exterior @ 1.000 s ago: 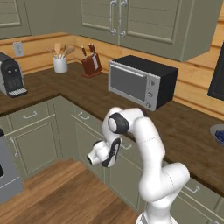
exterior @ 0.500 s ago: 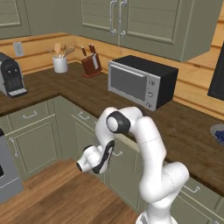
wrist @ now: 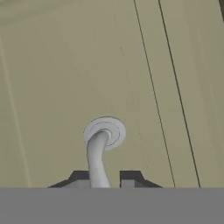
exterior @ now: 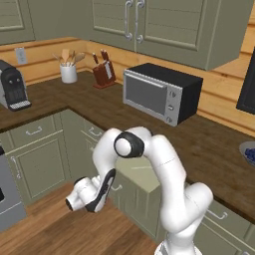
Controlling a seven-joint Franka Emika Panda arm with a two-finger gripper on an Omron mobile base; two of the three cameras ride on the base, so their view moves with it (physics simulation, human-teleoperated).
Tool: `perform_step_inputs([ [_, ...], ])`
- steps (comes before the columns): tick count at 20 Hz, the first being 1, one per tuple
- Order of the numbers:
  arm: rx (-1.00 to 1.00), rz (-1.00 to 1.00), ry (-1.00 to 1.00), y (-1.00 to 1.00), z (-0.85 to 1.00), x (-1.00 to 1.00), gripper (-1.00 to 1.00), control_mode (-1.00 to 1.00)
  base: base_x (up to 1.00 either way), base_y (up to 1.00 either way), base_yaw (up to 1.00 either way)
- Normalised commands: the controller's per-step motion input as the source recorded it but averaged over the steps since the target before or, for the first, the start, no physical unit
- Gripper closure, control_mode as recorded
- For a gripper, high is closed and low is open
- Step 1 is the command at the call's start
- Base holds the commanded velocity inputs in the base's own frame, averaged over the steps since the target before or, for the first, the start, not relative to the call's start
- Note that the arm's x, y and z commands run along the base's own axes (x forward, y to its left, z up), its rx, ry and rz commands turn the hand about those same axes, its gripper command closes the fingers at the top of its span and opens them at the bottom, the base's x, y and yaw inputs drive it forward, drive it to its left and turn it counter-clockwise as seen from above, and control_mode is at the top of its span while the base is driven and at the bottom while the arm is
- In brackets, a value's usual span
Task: Take a straw from the drawer in front and place it inside the glass cup on the dining counter.
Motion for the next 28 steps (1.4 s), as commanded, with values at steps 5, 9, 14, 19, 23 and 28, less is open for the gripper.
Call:
perform_step_inputs([
  [5, 0.01, 0.04, 0.09, 1.0, 0.0, -0.49, 1.0, -1.0, 0.0, 0.0, 0.0],
  [9, 0.07, 0.01, 0.08, 0.59, 0.05, -0.31, -1.0, -1.0, 0.0, 0.0, 0.0],
  [14, 0.3, 0.03, 0.26, 0.14, 0.27, -0.18, -1.0, -1.0, 0.0, 0.0, 0.0],
  [19, 0.31, 0.07, 0.21, 0.23, 0.41, -0.38, -1.0, -1.0, 0.0, 0.0, 0.0],
  [23, 0.35, 0.02, 0.01, -0.33, 0.96, -0.51, -1.0, -1.0, 0.0, 0.0, 0.0],
  [28, 0.39, -0.01, 0.04, -0.98, 1.0, 0.0, -1.0, -1.0, 0.0, 0.0, 0.0],
])
